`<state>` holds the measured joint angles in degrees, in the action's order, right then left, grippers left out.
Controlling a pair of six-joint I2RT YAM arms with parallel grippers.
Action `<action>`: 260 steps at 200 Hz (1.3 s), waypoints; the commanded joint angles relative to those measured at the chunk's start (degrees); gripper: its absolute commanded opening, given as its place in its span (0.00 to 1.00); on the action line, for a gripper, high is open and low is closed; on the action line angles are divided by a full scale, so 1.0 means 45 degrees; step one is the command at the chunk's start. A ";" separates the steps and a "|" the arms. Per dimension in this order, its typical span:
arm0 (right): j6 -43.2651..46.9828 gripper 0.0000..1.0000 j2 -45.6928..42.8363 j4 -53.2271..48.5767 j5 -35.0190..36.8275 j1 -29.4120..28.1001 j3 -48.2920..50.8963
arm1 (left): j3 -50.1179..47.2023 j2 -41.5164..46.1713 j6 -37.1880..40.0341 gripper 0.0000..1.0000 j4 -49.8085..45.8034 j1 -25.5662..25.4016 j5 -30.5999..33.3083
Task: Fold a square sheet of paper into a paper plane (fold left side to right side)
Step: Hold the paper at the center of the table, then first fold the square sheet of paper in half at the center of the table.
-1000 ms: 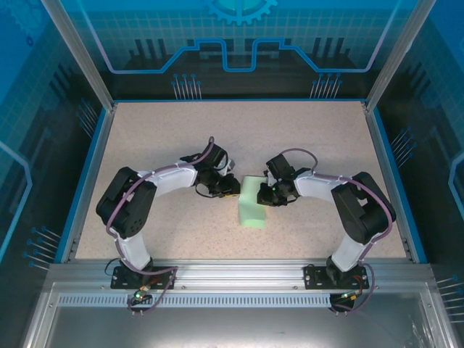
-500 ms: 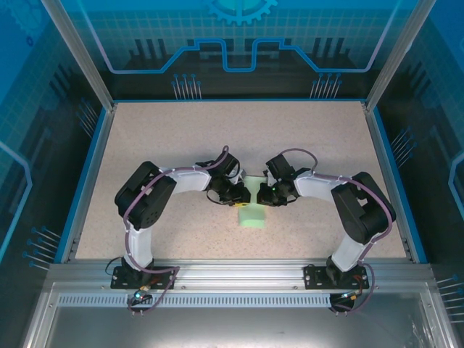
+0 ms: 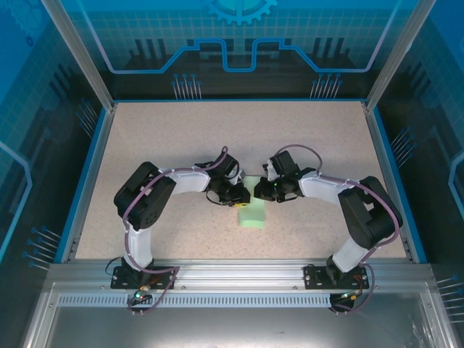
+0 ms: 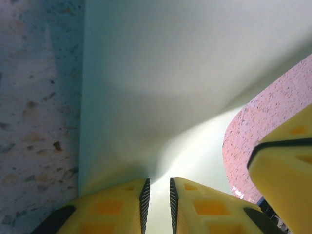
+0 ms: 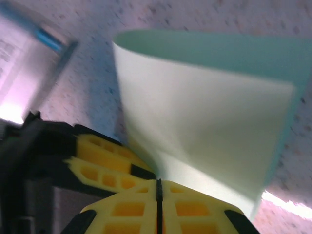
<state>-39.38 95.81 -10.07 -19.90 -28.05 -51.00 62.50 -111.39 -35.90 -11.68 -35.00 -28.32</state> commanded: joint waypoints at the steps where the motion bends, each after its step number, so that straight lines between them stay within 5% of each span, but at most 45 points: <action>1: 0.0080 0.09 0.0915 0.0398 -0.0477 0.0082 -0.0690 | -0.0446 -0.0207 -0.0059 0.23 -0.0876 -0.0127 0.0479; 133: -0.0195 0.07 0.3211 -0.1689 0.0733 0.0173 -0.1681 | -0.2159 0.1612 0.1180 0.23 -0.1292 -0.1032 0.0162; 260: 0.0073 0.07 0.3053 -0.1251 0.0322 0.0082 -0.1606 | -0.3809 0.4467 -0.0051 0.26 -0.0996 -0.2026 0.0095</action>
<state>-39.79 107.59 -13.43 -20.43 -27.81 -59.11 44.75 -95.88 -34.70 -11.88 -44.12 -26.83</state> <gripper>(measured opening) 0.068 0.249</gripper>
